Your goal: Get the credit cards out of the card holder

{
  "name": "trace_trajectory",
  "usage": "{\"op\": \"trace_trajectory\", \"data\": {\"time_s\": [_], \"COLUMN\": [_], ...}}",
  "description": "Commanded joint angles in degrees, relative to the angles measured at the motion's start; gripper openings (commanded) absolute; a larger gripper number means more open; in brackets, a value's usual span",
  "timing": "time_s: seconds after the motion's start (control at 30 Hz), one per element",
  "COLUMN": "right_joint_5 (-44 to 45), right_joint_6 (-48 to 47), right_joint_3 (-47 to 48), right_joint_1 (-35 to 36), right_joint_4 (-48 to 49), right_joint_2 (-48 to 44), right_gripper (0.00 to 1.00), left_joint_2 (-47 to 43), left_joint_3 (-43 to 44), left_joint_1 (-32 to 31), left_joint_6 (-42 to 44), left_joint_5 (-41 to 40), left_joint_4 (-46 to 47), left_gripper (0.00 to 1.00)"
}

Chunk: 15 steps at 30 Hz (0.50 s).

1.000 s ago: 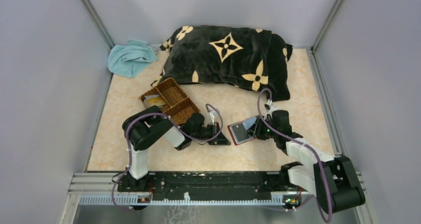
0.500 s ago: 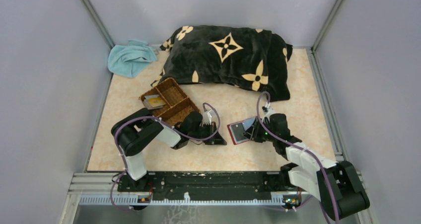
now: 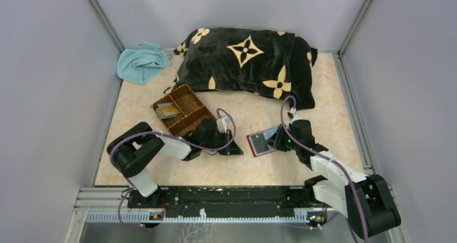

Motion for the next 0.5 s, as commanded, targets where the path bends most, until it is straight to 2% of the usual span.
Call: {"op": "trace_trajectory", "data": {"time_s": [0.0, 0.13, 0.27, 0.47], "right_joint_5": [5.5, 5.6, 4.8, 7.7], "right_joint_6": [-1.2, -1.3, -0.3, 4.6], "right_joint_3": [5.3, 4.2, 1.1, -2.3], "right_joint_1": [-2.6, -2.7, -1.8, 6.6], "right_joint_4": [-1.2, 0.4, 2.0, 4.5], "right_joint_2": [3.1, 5.4, 5.7, 4.6], "right_gripper": [0.20, 0.17, 0.00, 0.00], "left_joint_2": [-3.2, -5.9, -8.7, -11.5], "left_joint_3": [-1.1, -1.5, -2.1, -2.1], "left_joint_1": [0.3, 0.3, 0.5, 0.7], "left_joint_6": [1.6, 2.8, 3.6, 4.1], "left_joint_5": [-0.8, -1.8, -3.0, -3.6], "left_joint_4": [-2.0, -4.7, -6.8, -7.9], "left_gripper": [0.00, 0.00, 0.00, 0.00]}}
